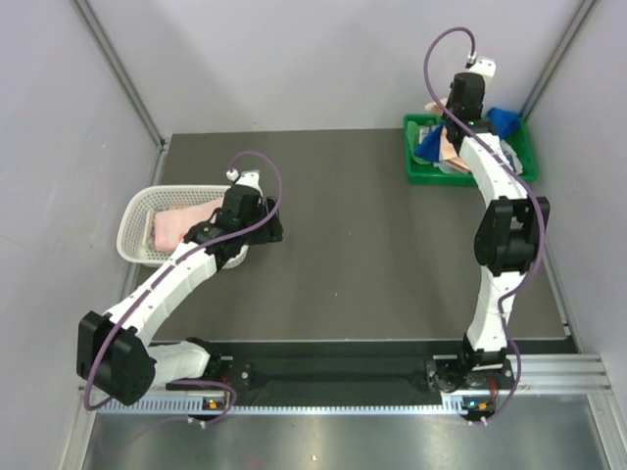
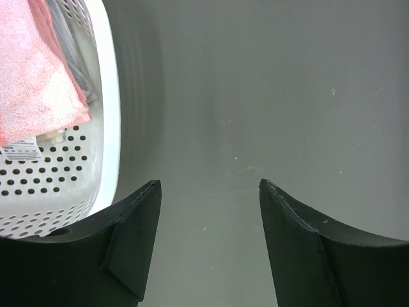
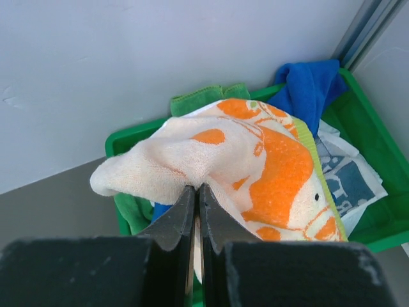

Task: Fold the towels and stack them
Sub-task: Grab crumpled towel, then move the towel to the center of the board, then flatten out the crumpled towel

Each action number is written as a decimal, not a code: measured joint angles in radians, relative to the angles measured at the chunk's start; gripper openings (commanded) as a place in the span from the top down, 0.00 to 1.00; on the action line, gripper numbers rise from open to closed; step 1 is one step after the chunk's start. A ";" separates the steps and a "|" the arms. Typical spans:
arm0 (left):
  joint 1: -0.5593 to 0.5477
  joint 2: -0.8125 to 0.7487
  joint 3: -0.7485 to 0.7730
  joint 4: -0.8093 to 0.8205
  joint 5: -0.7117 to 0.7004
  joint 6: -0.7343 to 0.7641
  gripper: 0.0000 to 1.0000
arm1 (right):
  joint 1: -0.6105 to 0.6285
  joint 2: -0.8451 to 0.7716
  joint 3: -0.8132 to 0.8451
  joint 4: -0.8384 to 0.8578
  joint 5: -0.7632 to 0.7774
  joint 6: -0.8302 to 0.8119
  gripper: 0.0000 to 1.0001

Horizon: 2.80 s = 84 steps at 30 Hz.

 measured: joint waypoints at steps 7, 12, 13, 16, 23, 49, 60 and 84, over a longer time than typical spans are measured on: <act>0.000 0.000 0.000 0.000 0.007 -0.001 0.33 | 0.000 -0.078 0.005 -0.034 -0.006 -0.006 1.00; 0.000 0.000 0.002 0.000 0.015 -0.005 0.33 | -0.001 -0.191 0.052 -0.095 -0.079 0.003 1.00; 0.000 0.000 0.002 0.002 0.017 -0.006 0.34 | 0.000 -0.223 0.050 -0.110 -0.100 0.011 1.00; 0.000 0.000 0.005 0.011 0.018 -0.010 0.34 | 0.016 -0.346 0.005 -0.124 -0.153 0.047 1.00; 0.000 -0.020 0.017 0.016 0.018 -0.031 0.33 | 0.219 -0.718 -0.385 -0.002 -0.144 0.189 1.00; -0.089 0.225 0.007 0.193 0.255 -0.154 0.32 | 1.150 -1.338 -1.444 -0.167 0.241 0.765 0.46; -0.294 0.423 0.186 0.203 0.310 -0.069 0.32 | 1.149 -1.492 -1.615 -0.491 0.359 1.208 0.23; -0.348 0.258 -0.201 0.267 0.266 -0.238 0.90 | 0.413 -0.644 -1.131 0.170 -0.261 0.537 0.99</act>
